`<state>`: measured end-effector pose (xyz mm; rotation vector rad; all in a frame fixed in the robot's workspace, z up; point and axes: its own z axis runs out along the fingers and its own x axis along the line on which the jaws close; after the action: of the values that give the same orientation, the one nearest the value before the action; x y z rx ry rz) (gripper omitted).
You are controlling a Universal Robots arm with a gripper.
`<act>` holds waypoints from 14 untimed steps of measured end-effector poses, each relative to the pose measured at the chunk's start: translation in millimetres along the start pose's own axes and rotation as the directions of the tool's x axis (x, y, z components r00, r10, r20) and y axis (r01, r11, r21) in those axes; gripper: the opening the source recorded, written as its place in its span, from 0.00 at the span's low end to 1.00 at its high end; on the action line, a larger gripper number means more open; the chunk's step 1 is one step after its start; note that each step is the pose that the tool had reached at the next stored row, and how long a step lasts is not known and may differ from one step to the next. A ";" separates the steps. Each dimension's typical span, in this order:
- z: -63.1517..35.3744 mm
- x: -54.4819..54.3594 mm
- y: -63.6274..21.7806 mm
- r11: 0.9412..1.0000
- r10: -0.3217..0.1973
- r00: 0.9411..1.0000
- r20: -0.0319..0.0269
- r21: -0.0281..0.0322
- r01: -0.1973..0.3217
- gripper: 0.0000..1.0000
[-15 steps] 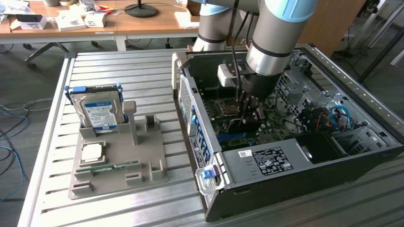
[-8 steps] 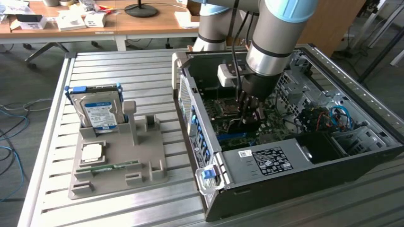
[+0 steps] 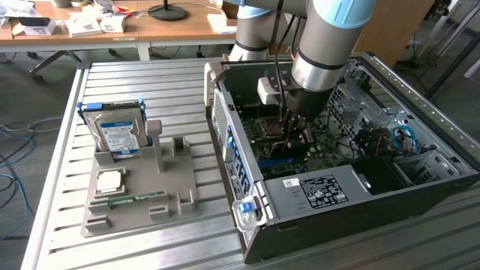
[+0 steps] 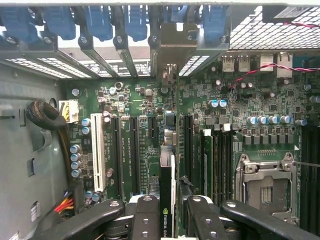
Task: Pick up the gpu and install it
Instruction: 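Insert the gpu into the slot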
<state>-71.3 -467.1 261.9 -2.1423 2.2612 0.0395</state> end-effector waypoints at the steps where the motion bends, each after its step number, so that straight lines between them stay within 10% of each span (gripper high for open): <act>1: 0.2 0.0 0.2 1.000 0.000 1.000 0.000 0.000 0.000 0.26; 14: 1.7 0.1 2.3 1.000 -0.011 1.000 0.000 0.000 0.011 0.26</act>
<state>-73.6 -467.1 260.3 -2.1551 2.2490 0.0398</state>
